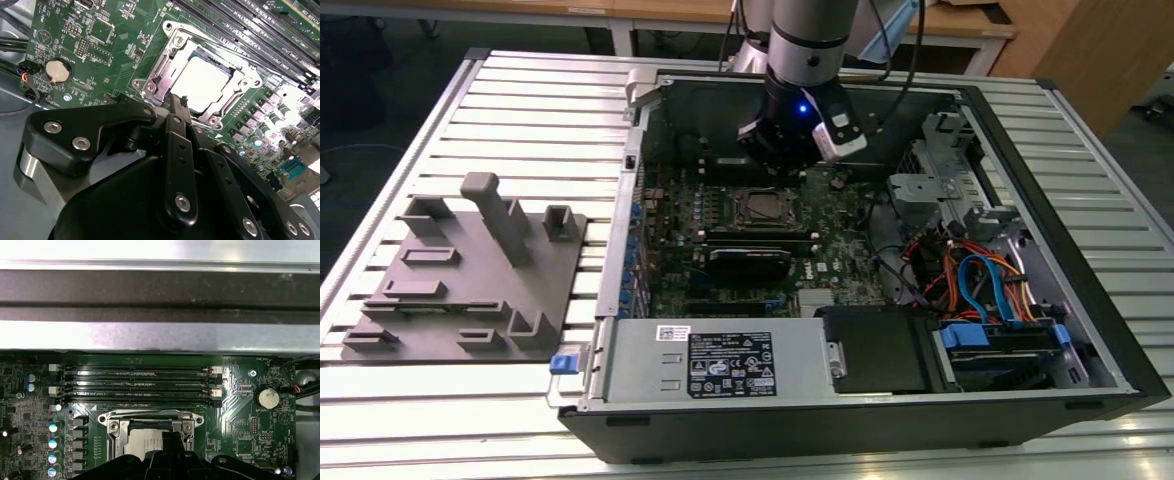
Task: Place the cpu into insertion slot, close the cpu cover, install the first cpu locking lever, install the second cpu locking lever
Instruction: 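Install the second cpu locking lever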
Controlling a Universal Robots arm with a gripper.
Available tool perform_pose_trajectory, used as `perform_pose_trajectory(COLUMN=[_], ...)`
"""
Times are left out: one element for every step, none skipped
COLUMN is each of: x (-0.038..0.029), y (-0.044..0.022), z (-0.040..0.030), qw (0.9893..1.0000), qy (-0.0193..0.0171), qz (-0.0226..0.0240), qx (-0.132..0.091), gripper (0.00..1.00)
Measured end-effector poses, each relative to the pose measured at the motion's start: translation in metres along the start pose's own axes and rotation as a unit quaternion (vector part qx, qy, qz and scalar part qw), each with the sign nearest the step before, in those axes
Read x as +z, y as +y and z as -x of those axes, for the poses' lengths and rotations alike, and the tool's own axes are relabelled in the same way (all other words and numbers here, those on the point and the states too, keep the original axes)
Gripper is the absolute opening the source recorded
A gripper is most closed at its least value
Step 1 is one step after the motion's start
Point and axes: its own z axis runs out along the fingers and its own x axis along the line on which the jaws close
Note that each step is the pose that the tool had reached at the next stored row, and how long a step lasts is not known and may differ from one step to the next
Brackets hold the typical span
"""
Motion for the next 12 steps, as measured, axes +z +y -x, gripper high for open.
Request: perform_pose_trajectory(x=[0.0000, -0.0001, -0.0001, -0.0001, -0.0002, -0.0002, -0.0002, -0.0002, -0.0002, -0.0003, -0.0003, -0.0003], y=[0.0000, -0.0004, -0.0009, -0.0017, -0.0027, -0.0034, -0.0039, -0.0045, -0.0052, -0.0060, -0.0068, -0.0075], z=[0.0000, 0.0000, 0.0000, 0.0000, 0.0000, 0.0000, 0.0000, 0.0000, 0.0000, 0.0000, 0.0000, 0.0000], qw=[1.0000, 1.0000, 1.0000, 1.0000, 1.0000, 1.0000, 1.0000, 1.0000, 1.0000, 1.0000, 1.0000, 1.0000], qy=[0.0000, 0.0000, 0.0001, 0.0001, 0.0001, 0.0001, 0.0001, 0.0001, 0.0000, 0.0001, 0.0000, 0.0000], qz=[0.0000, -0.0001, -0.0001, -0.0001, -0.0001, -0.0002, -0.0003, -0.0004, -0.0005, -0.0005, -0.0005, -0.0006], qx=[0.000, 0.000, 0.000, 0.000, 0.000, 0.000, 0.000, 0.000, 0.000, 0.000, 0.000, 0.000], gripper=[0.10, 0.10, 0.10, 0.10, 0.10, 0.10, 0.10, 0.10, 0.10, 0.10, 0.10, 0.10])
